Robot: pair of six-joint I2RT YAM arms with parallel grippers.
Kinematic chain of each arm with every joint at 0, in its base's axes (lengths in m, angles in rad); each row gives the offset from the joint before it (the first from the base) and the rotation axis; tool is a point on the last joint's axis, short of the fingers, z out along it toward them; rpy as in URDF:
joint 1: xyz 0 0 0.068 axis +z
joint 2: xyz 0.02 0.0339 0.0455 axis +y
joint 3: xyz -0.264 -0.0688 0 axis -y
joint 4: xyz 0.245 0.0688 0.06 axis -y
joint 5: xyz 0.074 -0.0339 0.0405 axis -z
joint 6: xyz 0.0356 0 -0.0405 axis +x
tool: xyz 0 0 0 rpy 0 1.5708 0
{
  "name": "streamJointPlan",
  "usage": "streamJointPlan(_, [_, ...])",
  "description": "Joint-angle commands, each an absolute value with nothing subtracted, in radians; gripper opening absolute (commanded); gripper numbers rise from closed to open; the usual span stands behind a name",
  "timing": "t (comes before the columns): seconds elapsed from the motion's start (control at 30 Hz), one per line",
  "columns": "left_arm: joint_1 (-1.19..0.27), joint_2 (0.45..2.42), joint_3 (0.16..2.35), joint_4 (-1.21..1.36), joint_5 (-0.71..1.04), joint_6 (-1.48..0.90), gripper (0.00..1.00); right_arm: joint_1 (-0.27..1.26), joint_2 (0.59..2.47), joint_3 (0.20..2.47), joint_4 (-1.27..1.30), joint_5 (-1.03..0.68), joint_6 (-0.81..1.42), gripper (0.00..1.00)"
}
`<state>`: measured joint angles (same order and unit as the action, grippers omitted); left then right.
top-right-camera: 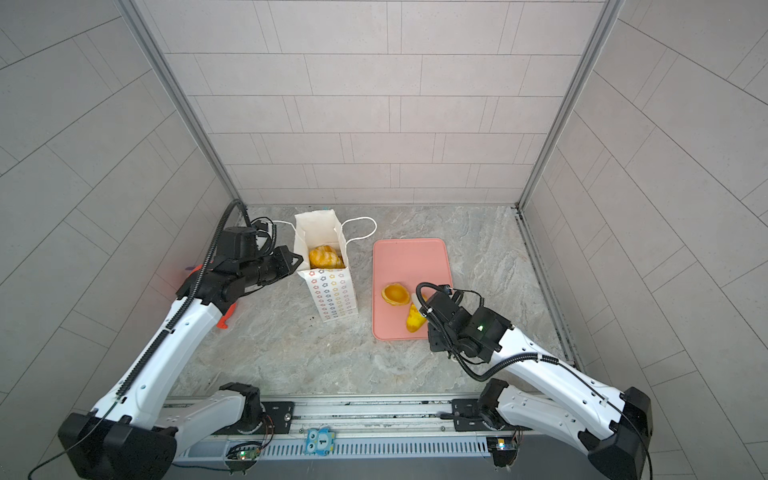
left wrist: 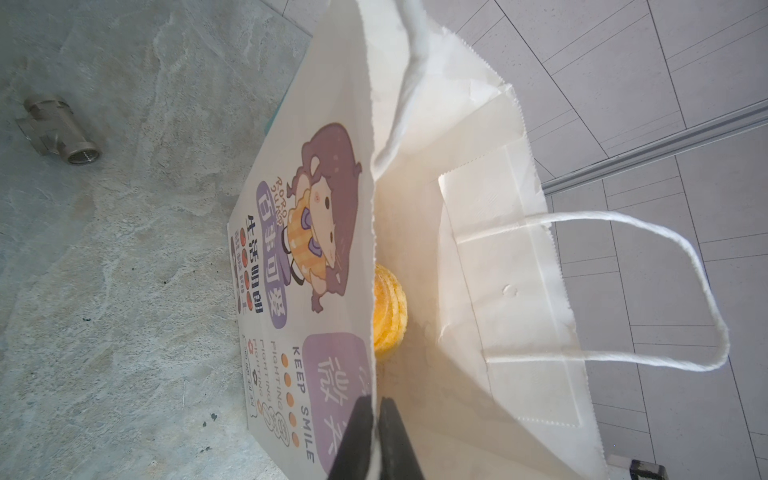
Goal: Place the fake bread into the paper bag
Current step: 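Lower the open right gripper onto the yellow bun on the tray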
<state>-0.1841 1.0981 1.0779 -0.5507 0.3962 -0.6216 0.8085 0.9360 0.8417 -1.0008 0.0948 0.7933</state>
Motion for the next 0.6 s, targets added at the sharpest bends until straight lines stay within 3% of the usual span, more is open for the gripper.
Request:
streamJointPlan(0.0, [-0.191, 1.101, 1.068, -0.534, 0.404, -0.626, 0.1, 0.818, 0.919, 0.824, -1.004, 0.129, 0.836, 0.47])
streamJointPlan(0.57, [-0.191, 1.095, 1.057, -0.534, 0.399, -0.625, 0.1, 0.827, 0.945, 0.775, -0.944, 0.1, 0.854, 0.51])
